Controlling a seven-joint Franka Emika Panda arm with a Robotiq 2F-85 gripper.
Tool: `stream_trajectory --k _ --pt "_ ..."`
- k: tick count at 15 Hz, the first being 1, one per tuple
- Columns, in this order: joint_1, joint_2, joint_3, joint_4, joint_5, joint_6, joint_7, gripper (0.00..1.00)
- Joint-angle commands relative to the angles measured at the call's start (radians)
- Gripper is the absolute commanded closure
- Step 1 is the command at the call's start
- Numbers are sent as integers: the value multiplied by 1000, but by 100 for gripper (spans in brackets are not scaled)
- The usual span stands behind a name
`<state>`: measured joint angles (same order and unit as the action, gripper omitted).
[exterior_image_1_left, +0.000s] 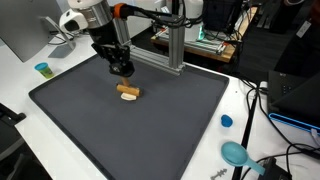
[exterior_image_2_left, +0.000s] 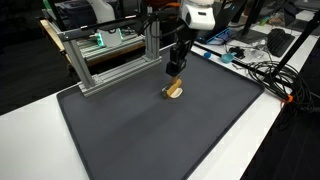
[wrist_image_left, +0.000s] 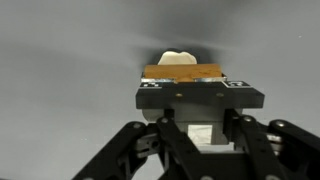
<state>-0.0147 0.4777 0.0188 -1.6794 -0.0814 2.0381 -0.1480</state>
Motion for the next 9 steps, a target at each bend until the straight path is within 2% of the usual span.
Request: stream_trajectory --k 1,9 --pt "8 45 -25 -14 -43 -47 14 78" --pt "19 55 -26 -33 -81 -103 17 78"
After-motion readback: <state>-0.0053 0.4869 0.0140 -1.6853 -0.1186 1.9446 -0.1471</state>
